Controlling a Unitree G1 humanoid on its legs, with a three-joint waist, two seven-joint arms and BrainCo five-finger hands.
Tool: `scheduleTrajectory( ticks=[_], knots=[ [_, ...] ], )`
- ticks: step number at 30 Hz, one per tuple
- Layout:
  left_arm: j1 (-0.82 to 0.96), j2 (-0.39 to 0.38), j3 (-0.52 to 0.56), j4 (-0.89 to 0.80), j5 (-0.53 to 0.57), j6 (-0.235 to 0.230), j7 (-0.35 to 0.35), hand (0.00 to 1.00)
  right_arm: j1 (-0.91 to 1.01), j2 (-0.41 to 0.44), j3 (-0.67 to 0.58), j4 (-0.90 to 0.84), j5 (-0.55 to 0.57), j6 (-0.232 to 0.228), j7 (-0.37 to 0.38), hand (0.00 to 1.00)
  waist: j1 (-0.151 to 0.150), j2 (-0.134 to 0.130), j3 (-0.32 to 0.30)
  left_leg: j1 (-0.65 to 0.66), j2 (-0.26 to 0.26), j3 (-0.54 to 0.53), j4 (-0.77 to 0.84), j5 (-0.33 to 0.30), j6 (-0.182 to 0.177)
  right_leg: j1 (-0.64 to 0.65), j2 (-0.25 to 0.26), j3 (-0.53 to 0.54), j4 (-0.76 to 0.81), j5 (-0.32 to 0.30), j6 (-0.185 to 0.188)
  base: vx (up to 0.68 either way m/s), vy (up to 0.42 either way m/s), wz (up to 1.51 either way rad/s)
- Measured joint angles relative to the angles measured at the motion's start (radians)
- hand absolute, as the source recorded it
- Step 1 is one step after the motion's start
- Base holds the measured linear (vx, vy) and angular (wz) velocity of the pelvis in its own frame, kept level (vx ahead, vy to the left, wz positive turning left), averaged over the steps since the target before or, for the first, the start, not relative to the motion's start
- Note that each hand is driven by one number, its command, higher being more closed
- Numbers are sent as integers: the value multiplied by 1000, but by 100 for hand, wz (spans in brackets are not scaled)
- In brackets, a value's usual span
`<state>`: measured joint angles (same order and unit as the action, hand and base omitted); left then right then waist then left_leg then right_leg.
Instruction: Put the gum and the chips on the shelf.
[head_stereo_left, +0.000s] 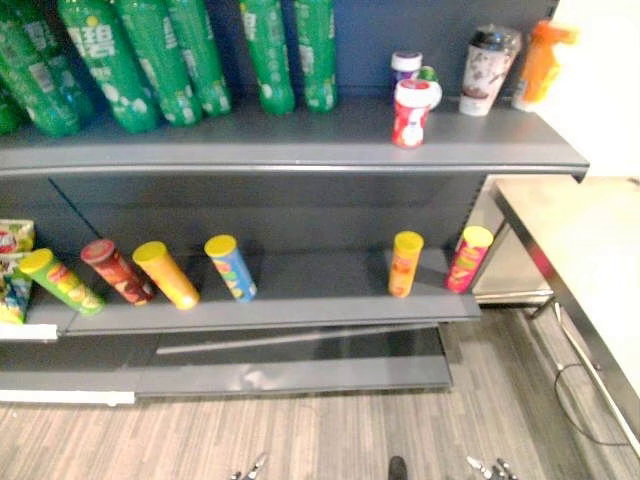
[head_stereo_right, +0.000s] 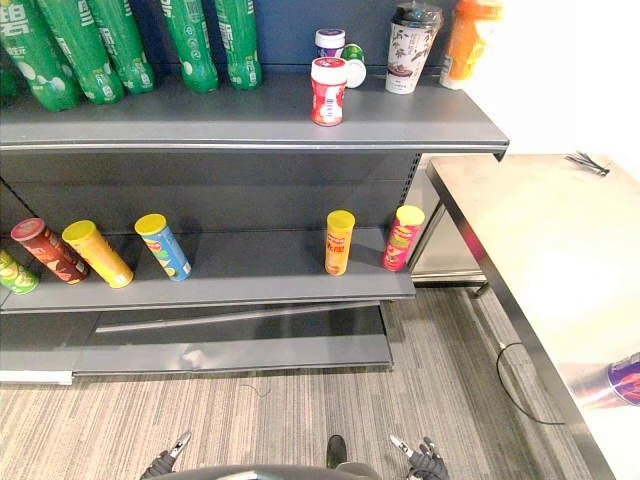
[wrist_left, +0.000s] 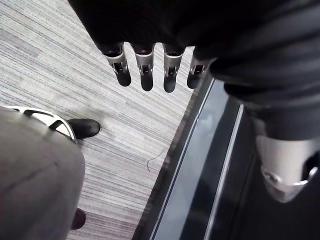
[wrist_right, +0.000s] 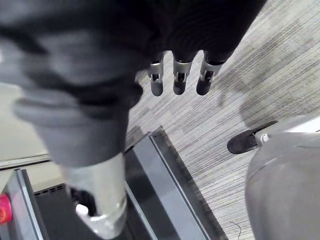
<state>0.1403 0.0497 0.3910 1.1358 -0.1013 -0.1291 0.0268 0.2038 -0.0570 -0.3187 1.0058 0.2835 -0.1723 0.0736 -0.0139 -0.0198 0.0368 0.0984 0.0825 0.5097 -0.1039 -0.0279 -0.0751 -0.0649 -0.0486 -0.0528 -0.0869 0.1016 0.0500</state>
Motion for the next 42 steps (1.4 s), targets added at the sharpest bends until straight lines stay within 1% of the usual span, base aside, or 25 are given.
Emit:
scheduleTrajectory(
  ticks=[7,9,10,11,13,15,16,17,18,19,20,21,22,23,25,27,30,33,34,35,36,37,38,40,42],
  knots=[
    [-3,-6,-2,0,-3,-15,-1,0,-8,21,-40,55,0,15,1,0,15,-2,12,30,-6,4,0,-24,1,26,-6,0,6,-12,17,3,1,-1],
    [-19,-5,-5,0,-6,-15,2,0,-16,25,-72,73,0,20,0,0,18,-3,26,32,-7,6,10,-31,6,5,-10,3,59,-39,21,19,19,0],
    [-34,0,-12,-1,-14,-15,4,0,-23,29,-87,73,1,21,-2,0,16,-8,52,20,2,10,74,-65,8,-15,-19,6,123,-61,22,17,39,-11],
    [-48,2,-13,-2,-17,-15,5,0,-27,33,-102,64,3,20,-1,0,18,-13,79,4,22,32,161,-115,13,-37,-23,21,183,-86,27,-6,42,-34],
    [-69,1,-29,-3,-46,-14,10,0,-28,35,-107,29,25,19,-2,0,13,-7,97,-65,83,111,342,-227,17,-102,0,87,245,-84,37,-47,44,-98],
    [-93,-8,-33,-5,-44,-15,11,0,-28,39,-109,-6,42,18,-3,0,11,7,121,-79,124,158,401,-271,28,-143,27,115,271,-50,63,-89,59,-112],
    [-118,-15,-32,-14,-39,-15,12,0,-24,54,-122,-31,48,19,-4,0,8,34,144,-80,170,218,434,-286,41,-189,51,100,293,-18,66,-112,92,-123],
    [-131,-18,-32,-30,-34,-17,15,0,-19,74,-143,-43,60,19,-7,0,1,27,151,-86,191,255,443,-291,42,-221,43,53,316,-23,56,-77,133,-139],
    [-141,-18,-30,-35,-34,-23,17,0,-8,100,-169,-56,93,18,-12,0,-6,34,161,-93,220,297,452,-294,43,-243,13,-25,321,-23,54,2,120,-103],
    [-145,-18,-30,-39,-34,-24,17,0,-5,109,-182,-57,107,16,-19,0,-8,31,160,-89,233,322,459,-287,35,-245,-10,-78,323,-23,54,90,98,-118],
    [-152,-21,-31,-49,-34,-24,17,0,4,121,-185,-56,121,16,-32,0,-9,21,161,-69,249,382,463,-283,32,-237,-62,-196,339,-25,49,157,37,-123],
    [-153,-29,-35,-61,-35,-23,16,0,14,125,-181,-56,121,16,-41,0,-10,15,160,-51,265,435,475,-283,32,-207,-111,-298,350,19,-5,177,-2,-123],
    [-154,-34,-37,-66,-35,-23,16,0,18,127,-180,-56,120,16,-43,0,-11,12,159,-39,271,465,480,-283,32,-185,-130,-332,354,55,-34,196,-92,-115],
    [-156,-41,-40,-72,-35,-23,15,0,21,127,-174,-53,121,17,-43,0,-12,11,158,-18,282,519,493,-283,32,-151,-147,-360,341,70,-39,186,-159,-107],
    [-168,-52,-42,-68,-33,-23,9,0,0,107,-172,-48,119,17,-43,0,-15,19,162,28,294,596,486,-273,14,-155,-127,-397,335,45,-68,164,-172,-104],
    [-166,-56,-53,-60,-33,-21,4,0,-27,83,-139,-47,119,17,-42,0,-13,32,155,92,295,698,488,-258,-11,-156,-105,-425,331,-8,-70,178,-187,-112],
    [-174,-65,-54,-28,-35,-18,3,0,-98,42,-95,-45,118,17,-43,0,-14,55,151,136,285,792,486,-208,-38,-160,-72,-419,290,-12,-75,135,-145,-108],
    [-183,-69,-73,-19,-35,-14,2,0,-123,30,-92,-38,118,16,-42,0,-15,56,149,153,287,790,548,-124,-38,-140,-65,-371,256,-12,-75,133,-45,-47],
    [-183,-67,-73,-14,-35,-14,2,0,-129,35,-94,-13,118,14,-42,0,-13,34,159,136,321,767,611,-159,-69,-119,-78,-337,242,-13,-79,33,83,4],
    [-186,-66,-74,-10,-35,-15,-3,0,-146,27,-105,22,118,15,-44,0,-14,31,160,94,287,715,499,-224,-112,-114,-97,-317,247,-13,-79,-8,111,14],
    [-185,-64,-74,-10,-34,-15,-3,0,-149,23,-106,34,117,16,-43,0,-15,37,158,80,267,704,414,-213,-97,-109,-102,-322,252,-14,-78,-85,147,15],
    [-177,-54,-75,-1,-34,-15,-2,0,-148,11,-107,36,115,16,-42,0,-15,51,158,67,251,687,279,-91,-27,-102,-99,-336,286,-35,-53,-49,119,-12],
    [-152,-32,-69,8,-34,-13,-1,0,-149,36,-105,40,111,16,-38,0,-14,23,156,95,238,684,296,-78,-59,-102,-131,-335,343,-99,-18,-35,96,-13],
    [-117,-4,-67,9,-35,-12,4,0,-132,54,-107,45,111,16,-35,0,-25,-3,141,104,241,687,334,-83,-53,-104,-159,-346,383,-119,-6,-6,53,1],
    [-106,3,-56,7,-35,-12,5,0,-125,51,-117,59,111,16,-37,0,-35,-3,141,104,250,689,356,-86,-46,-105,-164,-352,398,-130,-12,3,14,3]
  ],
)
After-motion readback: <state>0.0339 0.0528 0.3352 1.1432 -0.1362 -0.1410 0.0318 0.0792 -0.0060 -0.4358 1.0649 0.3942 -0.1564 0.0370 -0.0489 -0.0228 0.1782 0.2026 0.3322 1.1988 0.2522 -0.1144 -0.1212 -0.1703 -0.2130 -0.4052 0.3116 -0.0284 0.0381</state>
